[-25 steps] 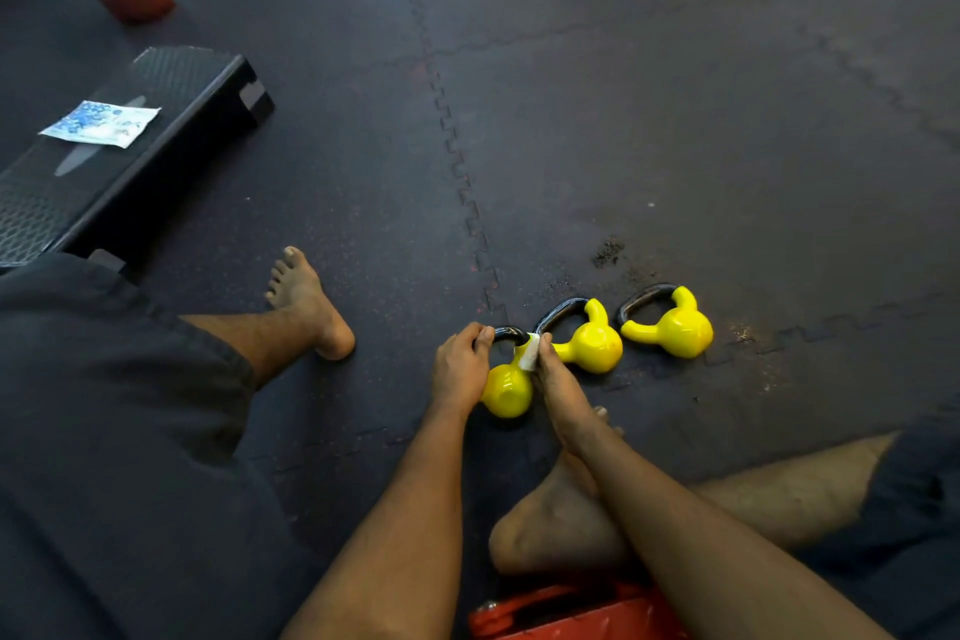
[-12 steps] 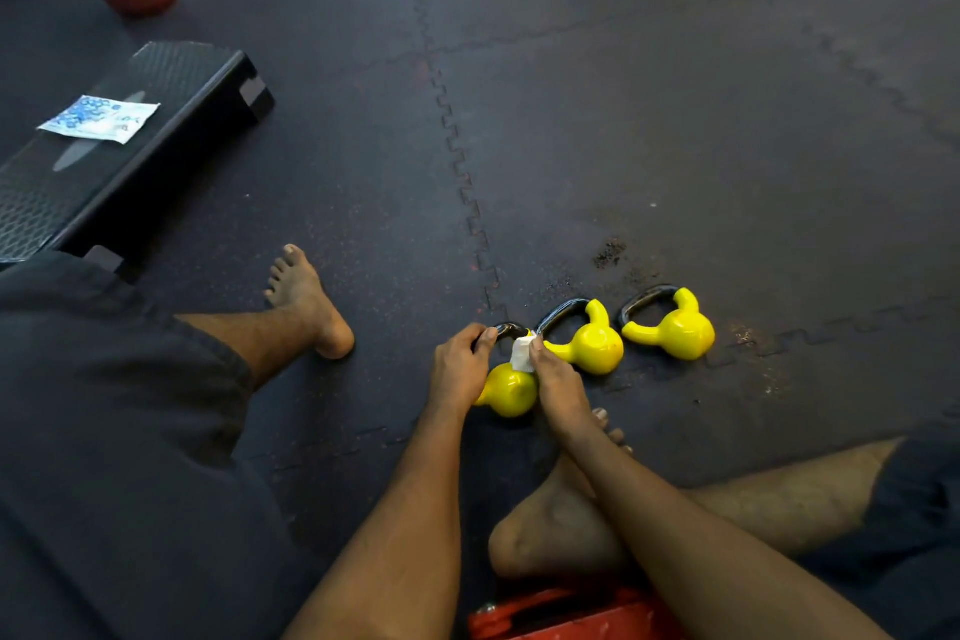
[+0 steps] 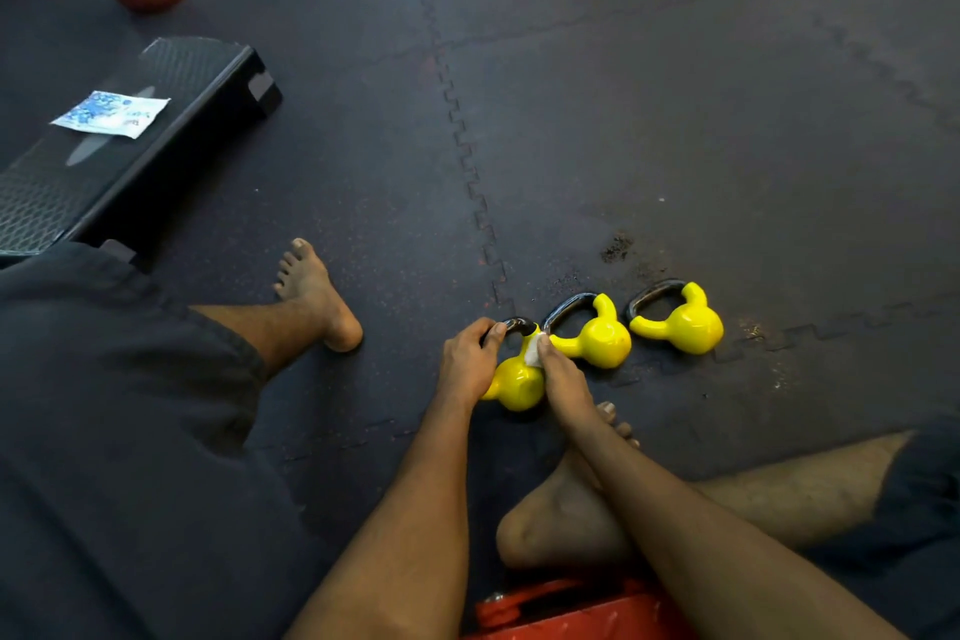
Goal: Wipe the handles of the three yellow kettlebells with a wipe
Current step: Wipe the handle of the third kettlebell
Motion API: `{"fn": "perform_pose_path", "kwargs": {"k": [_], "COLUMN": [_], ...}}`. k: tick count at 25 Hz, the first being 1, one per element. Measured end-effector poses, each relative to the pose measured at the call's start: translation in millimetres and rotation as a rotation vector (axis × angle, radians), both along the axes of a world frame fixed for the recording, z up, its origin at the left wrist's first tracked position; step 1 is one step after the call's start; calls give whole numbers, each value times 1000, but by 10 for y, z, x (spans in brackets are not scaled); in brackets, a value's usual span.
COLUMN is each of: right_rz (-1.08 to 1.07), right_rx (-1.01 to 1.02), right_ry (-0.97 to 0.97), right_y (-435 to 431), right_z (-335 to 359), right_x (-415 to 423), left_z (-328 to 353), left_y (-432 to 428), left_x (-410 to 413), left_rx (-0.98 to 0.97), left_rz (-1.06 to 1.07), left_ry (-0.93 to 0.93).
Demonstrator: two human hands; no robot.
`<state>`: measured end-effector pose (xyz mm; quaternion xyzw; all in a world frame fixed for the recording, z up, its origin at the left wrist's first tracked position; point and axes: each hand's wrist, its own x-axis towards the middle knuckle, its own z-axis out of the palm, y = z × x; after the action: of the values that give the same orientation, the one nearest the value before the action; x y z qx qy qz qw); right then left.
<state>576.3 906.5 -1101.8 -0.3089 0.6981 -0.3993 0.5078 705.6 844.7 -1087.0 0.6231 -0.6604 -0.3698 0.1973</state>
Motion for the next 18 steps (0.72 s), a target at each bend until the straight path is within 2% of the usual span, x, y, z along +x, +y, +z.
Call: {"fn": "perform_pose_path", "kwargs": {"k": [3,7,11,15,18], "right_rz": [-82,-66,-129,-68,-72], "right_rx": [-5,12,-24,-39,-70], "right_ry": [-51,-127,-10,-62,32], "right_y": [-31,-57,-34,-16,10], "right_z": [-60,-233,-87,-81,-10], "right_x": [-28,3,-26,12,-4], "left_z": [-13,5,-4,8,10], "left_y": [-2,1,-12,-18,-10], "left_x": [6,19,11,-22,-27], "left_rx": [0,14,4,27,25], "left_rz": [-14,-4,-31,-16,-22], "left_ry": [2,0,-6,-12,-18]}}
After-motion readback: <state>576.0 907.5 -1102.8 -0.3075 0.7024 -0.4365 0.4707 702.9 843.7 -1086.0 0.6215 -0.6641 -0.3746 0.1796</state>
